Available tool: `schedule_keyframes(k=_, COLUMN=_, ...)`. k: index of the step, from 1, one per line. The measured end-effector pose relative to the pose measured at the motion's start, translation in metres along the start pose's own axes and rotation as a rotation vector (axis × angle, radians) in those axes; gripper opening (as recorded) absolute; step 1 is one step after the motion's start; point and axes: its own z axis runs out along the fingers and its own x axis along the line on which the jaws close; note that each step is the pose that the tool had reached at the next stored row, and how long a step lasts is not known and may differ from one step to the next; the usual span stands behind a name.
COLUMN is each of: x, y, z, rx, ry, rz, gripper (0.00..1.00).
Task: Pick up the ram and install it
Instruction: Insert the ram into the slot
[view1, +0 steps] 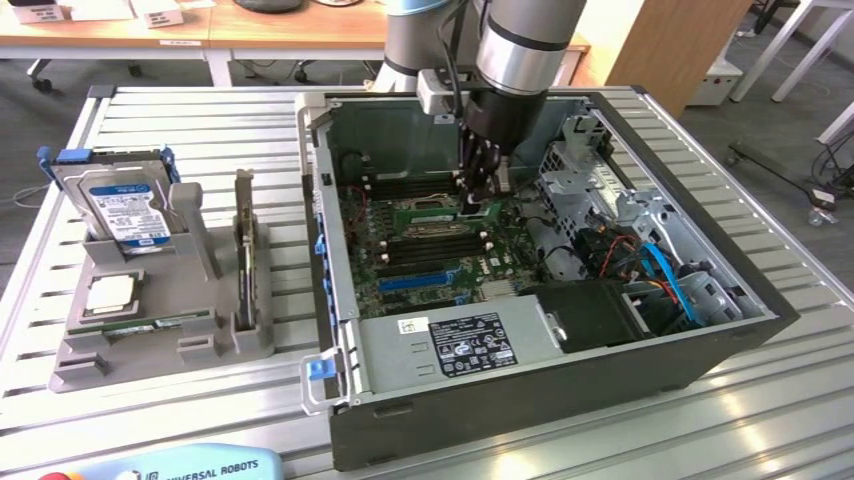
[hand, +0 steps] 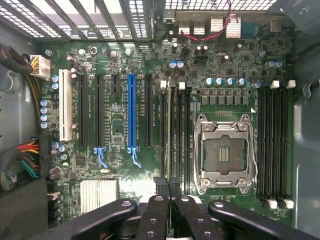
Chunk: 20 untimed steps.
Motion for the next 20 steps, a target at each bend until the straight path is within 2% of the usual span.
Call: schedule_keyframes(k=20, x=0.0, y=-0.0004, z=0.0089, rx=-0.0001, ry=0.0011, rz=-0.028, gripper=0.12)
